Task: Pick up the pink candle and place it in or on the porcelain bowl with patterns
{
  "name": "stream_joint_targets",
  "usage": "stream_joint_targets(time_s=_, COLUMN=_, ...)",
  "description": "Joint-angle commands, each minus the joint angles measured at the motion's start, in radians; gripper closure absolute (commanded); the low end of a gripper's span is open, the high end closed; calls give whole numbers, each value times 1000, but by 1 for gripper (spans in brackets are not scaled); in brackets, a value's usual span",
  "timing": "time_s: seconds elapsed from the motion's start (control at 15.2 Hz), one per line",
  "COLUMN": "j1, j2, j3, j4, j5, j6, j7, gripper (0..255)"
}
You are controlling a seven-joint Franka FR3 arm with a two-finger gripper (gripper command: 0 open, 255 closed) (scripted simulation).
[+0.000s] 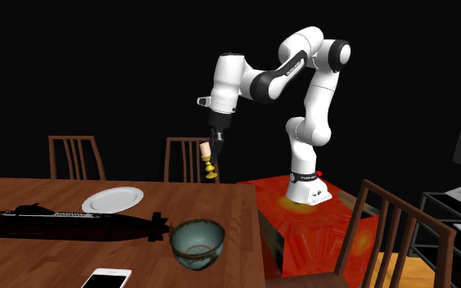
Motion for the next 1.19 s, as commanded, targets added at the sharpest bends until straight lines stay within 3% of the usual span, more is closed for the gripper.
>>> stream_joint_targets(time_s=0.0, j1=1, j2=-9, j3=-3, j4=19, j5=4, j6=-28, j7=-6, gripper=255)
stream_joint_targets(time_s=0.33, j1=3, j2=-29, j3=-11, j4=68, j5=12, j6=-96, j7=-19, gripper=255)
stream_joint_targets(time_s=0.73, j1=24, j2=129, j3=99, j4=242, j5=-47, j6=-133, j7=145, gripper=255)
stream_joint_targets(time_s=1.12, j1=66, j2=324, j3=187, j4=460, j5=-156, j6=-202, j7=315, gripper=255)
